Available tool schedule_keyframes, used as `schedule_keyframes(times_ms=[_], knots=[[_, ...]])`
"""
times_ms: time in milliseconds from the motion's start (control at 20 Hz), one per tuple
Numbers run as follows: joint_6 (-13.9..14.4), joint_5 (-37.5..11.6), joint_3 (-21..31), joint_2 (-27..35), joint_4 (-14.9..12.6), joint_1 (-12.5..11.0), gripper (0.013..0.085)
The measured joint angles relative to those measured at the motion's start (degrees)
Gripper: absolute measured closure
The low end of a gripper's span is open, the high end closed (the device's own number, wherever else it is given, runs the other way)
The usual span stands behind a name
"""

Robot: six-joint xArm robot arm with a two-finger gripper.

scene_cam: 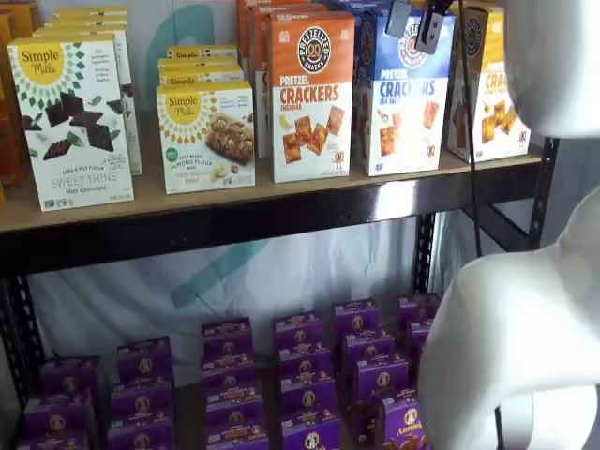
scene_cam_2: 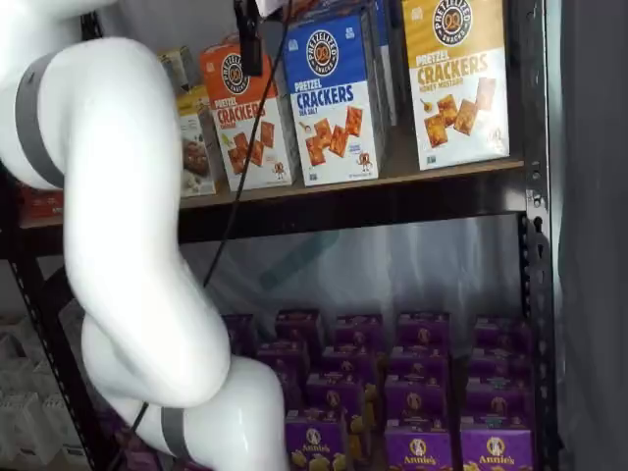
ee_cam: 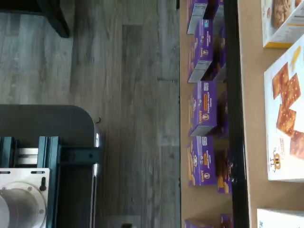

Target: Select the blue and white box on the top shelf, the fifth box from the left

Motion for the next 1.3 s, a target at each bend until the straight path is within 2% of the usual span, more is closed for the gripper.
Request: schedule_keyframes(times_ms=[150,300,400,600,800,1150,1300], knots=[[0.82,4.81,-3.02,2.28,-2.4,1.83,0.013],[1.16,4.31,-2.02,1.46,-2.06,1.99,0.013],[1.17,3.16,-0.91,0.64,-0.67,1.36,0.013],[0.89,-1.36,2.69,-2.12,4.76,-1.26,0.013],[0.54,-10.46,8.72,-6.72,9.42,-3.18,0.013],[-0.63,-19.95,11.85,-7.87,12.79,-4.88,0.013],[-1.33,-21.58,10.94,-6.39,13.49,-5.61,0.013]])
